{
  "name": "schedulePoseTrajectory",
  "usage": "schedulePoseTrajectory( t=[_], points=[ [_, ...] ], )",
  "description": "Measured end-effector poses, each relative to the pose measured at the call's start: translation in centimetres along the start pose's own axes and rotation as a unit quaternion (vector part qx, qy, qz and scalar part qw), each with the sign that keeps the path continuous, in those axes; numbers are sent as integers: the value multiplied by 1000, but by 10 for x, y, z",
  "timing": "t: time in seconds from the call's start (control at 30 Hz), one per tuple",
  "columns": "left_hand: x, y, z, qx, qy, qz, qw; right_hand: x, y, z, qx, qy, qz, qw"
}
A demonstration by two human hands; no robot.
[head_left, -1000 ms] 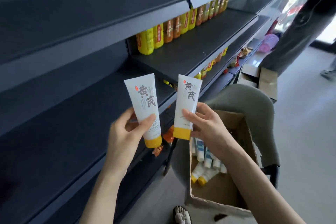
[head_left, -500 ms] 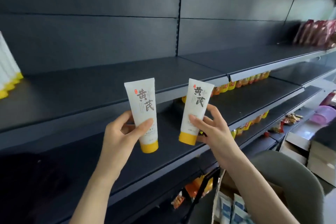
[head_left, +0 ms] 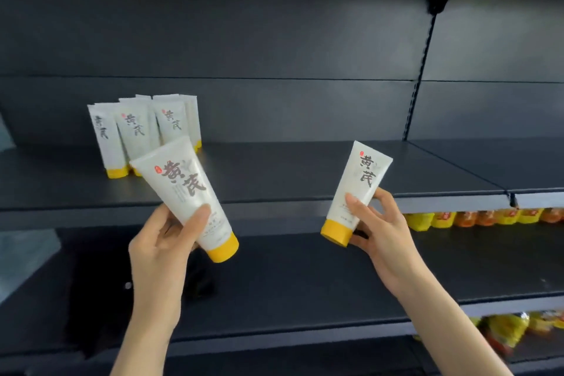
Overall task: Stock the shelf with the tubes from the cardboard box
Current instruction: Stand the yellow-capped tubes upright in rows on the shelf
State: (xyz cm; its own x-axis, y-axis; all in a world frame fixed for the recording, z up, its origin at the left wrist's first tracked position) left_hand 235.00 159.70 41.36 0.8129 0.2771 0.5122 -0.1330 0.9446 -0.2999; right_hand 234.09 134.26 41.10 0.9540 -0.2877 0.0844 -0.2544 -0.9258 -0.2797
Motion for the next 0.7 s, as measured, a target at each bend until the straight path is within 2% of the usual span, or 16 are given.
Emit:
schedulePoseTrajectory(
  t=[0.3, 0.7],
  points=[
    [55, 81, 16, -22, -52, 90, 994, 23, -85, 6, 3, 32, -40, 999],
    [157, 176, -5, 19, -36, 31, 999, 43, -217, 44, -8, 59, -15, 998]
  ],
)
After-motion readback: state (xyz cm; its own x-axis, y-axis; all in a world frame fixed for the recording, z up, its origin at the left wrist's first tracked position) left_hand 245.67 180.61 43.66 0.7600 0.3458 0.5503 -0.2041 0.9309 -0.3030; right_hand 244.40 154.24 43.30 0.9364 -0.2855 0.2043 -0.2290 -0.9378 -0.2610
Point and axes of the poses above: each hand's wrist, its own x-axis towards the middle knuckle, its own y-axis out of the back of the hand, z = x × y, the point moved 1 cm from there along x, towards the middle knuckle, and after that the axes turned 5 degrees about -y, right-handed, at the moved point
